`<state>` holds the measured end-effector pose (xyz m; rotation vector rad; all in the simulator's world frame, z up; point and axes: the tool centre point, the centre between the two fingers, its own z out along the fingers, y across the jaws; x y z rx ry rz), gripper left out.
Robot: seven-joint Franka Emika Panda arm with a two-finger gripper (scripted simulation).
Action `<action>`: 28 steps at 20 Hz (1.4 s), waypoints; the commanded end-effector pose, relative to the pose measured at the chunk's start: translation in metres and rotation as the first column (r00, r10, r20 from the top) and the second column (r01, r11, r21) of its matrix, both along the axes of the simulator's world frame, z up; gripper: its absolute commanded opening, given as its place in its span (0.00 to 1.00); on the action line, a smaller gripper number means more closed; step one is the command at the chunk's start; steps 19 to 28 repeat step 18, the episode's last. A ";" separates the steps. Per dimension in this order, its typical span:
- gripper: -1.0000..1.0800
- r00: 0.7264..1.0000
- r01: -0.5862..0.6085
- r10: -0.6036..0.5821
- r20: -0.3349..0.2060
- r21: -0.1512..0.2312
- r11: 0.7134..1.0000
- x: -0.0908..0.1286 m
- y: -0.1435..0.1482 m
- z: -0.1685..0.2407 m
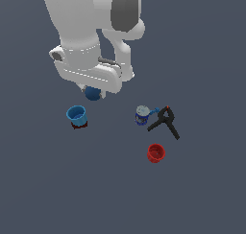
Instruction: Pick up a designated object from a clutter of objects.
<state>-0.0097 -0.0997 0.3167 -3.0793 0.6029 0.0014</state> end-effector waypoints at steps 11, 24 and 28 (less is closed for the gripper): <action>0.00 1.000 -0.001 0.001 0.000 -0.003 1.000 -0.030 -0.081 0.076; 0.00 1.000 -0.001 0.001 0.000 -0.004 1.000 -0.032 -0.090 0.085; 0.00 1.000 -0.001 0.001 0.000 -0.004 1.000 -0.032 -0.090 0.085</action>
